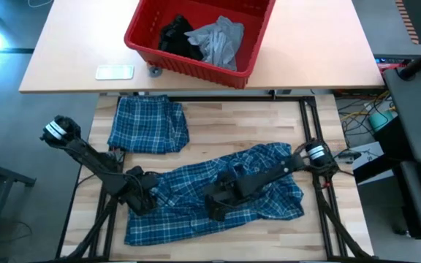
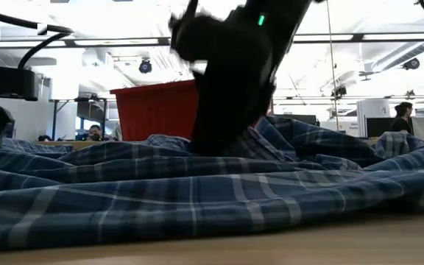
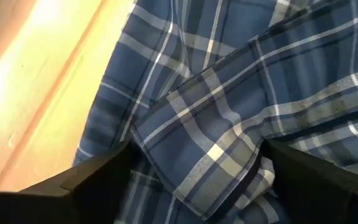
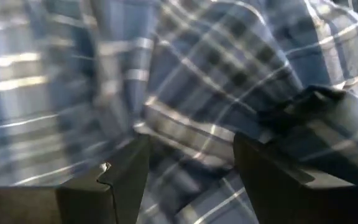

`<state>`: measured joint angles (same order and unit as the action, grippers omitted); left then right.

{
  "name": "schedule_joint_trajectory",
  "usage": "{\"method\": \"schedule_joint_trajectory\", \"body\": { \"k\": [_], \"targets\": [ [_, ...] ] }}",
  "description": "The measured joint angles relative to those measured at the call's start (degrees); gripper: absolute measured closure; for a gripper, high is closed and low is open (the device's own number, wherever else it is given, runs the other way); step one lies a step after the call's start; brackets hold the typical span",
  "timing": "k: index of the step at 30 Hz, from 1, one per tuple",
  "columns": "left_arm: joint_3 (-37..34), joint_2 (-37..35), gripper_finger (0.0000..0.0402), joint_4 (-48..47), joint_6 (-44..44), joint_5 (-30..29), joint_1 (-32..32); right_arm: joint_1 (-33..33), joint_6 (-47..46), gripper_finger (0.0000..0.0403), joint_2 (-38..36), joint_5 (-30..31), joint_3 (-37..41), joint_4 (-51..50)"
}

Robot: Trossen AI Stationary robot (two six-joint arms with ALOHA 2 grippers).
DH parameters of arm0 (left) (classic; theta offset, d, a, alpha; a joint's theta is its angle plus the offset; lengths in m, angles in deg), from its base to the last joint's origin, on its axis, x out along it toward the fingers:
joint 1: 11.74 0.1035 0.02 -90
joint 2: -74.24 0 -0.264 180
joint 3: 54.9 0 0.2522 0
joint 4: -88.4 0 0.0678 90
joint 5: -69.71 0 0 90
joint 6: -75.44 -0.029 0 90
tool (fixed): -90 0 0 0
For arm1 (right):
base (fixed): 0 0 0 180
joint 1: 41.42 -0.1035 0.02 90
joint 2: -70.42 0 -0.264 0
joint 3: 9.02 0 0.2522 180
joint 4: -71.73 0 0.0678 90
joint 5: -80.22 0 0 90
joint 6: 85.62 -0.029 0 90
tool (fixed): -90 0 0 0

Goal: Fold Laundry from Bin
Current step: Fold the blue patterned long sleeve shirt

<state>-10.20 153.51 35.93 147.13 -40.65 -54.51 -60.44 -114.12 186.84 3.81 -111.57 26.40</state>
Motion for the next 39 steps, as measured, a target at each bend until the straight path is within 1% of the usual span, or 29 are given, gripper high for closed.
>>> {"method": "schedule_joint_trajectory", "body": {
  "k": [2,5,8,10,12,14,18,19,21,23,25,27,29,30,32,36,37,39],
  "targets": [
    [0.2,0.1,0.0056,-0.8,-0.1,0.4,0.0,1.3,0.7,0.0174,1.6,-0.8,0.0,0.2],
    [1.9,-1.3,0.0056,-8.6,0.0,2.3,0.2,2.9,0.0,0.0174,2.5,-3.9,-0.2,0.0],
    [4.2,-4.3,0.0056,-18.5,-0.5,4.4,0.2,3.4,-0.5,0.0174,-0.9,-4.5,-2.4,-3.7],
    [6.2,-7.1,0.0056,-21.9,-0.9,4.1,0.2,3.5,-3.3,0.0174,-4.8,-4.6,-4.0,-7.4],
    [7.0,-9.8,0.0056,-23.3,-0.9,2.6,0.2,3.7,-9.5,0.0174,-9.1,-4.7,-4.6,-13.1],
    [7.8,-12.4,0.0056,-22.6,-0.9,0.4,0.4,4.4,-17.8,0.0174,-12.8,-4.6,-4.3,-21.6],
    [7.6,-15.7,0.0056,-20.6,-0.9,-4.9,1.0,4.9,-38.7,0.0174,-19.4,-3.9,-2.5,-40.4],
    [7.5,-16.3,0.0056,-19.5,-0.8,-6.3,1.2,5.0,-42.4,0.0174,-21.3,-3.9,-2.0,-43.9],
    [6.8,-16.8,0.0056,-17.7,-0.9,-8.0,1.8,5.4,-48.5,0.0174,-24.6,-3.6,-0.4,-47.6],
    [6.0,-16.8,0.0056,-13.8,-2.1,-8.9,2.4,6.7,-52.3,0.0168,-27.6,-3.0,2.2,-48.2],
    [5.0,-16.5,0.0056,-9.0,-4.8,-9.0,3.1,8.5,-54.1,0.0155,-30.9,-2.7,5.6,-48.1],
    [4.4,-15.5,0.0056,-4.6,-7.8,-8.9,3.9,10.7,-52.9,0.0138,-34.2,-0.8,9.3,-47.5],
    [4.5,-14.5,0.0056,-1.2,-11.0,-8.4,5.1,13.4,-49.6,0.0125,-37.1,-1.1,13.0,-43.8],
    [4.8,-13.7,0.0056,0.4,-13.0,-7.4,6.0,15.0,-48.0,0.0123,-38.3,-2.5,15.0,-41.8],
    [5.5,-12.2,0.0056,3.3,-17.2,-5.4,7.6,18.1,-44.7,0.0128,-40.1,-7.3,19.1,-37.6],
    [7.5,-9.0,0.0056,7.3,-25.3,-3.0,10.9,23.3,-41.9,0.0159,-42.3,-19.5,28.0,-32.5],
    [7.8,-8.1,0.0056,7.2,-26.8,-2.4,11.8,24.3,-41.3,0.0167,-42.5,-21.2,30.4,-31.2],
    [8.5,-6.2,0.0056,7.3,-28.8,-1.4,13.5,26.0,-40.5,0.0177,-43.0,-22.2,35.2,-27.8]
  ]
}}
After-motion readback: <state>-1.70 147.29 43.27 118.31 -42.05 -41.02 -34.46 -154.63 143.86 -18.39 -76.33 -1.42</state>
